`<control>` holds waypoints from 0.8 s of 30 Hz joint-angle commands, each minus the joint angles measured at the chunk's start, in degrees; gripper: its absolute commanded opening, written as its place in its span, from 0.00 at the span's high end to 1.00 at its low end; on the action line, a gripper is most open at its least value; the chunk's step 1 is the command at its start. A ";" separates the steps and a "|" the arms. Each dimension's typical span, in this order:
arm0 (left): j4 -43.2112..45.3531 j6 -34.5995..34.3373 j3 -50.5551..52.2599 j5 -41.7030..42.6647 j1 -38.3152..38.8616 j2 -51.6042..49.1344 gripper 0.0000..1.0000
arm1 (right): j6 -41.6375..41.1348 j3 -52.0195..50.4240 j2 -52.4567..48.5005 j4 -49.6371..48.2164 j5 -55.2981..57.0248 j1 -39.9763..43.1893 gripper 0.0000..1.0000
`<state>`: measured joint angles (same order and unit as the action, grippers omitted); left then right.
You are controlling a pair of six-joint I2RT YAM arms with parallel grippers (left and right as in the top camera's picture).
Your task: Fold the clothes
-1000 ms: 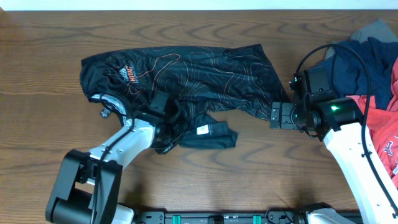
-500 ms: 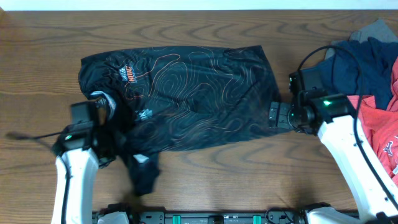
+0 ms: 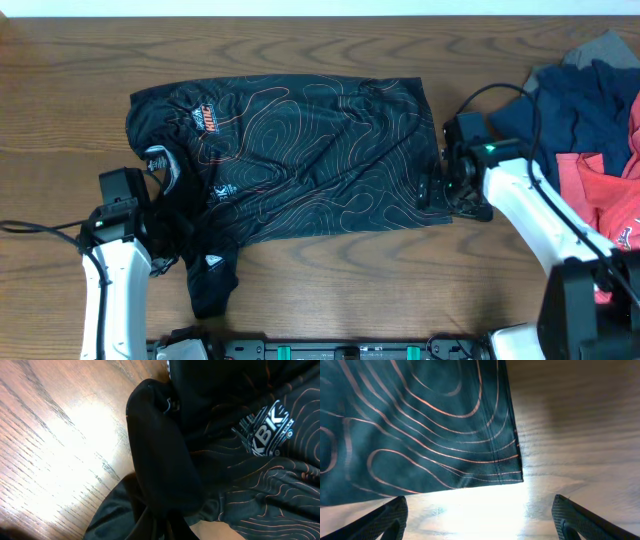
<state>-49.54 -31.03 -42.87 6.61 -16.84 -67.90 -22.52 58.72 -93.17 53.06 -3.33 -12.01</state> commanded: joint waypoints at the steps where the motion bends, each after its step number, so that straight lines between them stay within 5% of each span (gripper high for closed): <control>1: -0.35 1.01 0.28 -1.09 -0.33 -0.98 0.94 | -3.93 -0.44 -2.73 0.55 -1.68 -0.11 0.12; 12: -0.81 1.01 0.28 -1.07 -0.33 -1.07 0.94 | -11.34 -0.44 -8.76 -2.45 -2.51 -1.36 0.21; 24: -0.85 1.01 0.28 -1.07 -0.33 -1.07 0.94 | -13.46 -0.44 -11.98 -5.66 0.31 -1.36 0.53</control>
<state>-50.13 -31.03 -42.87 6.61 -16.84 -68.69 -34.63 58.65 -103.39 47.66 -4.10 -12.88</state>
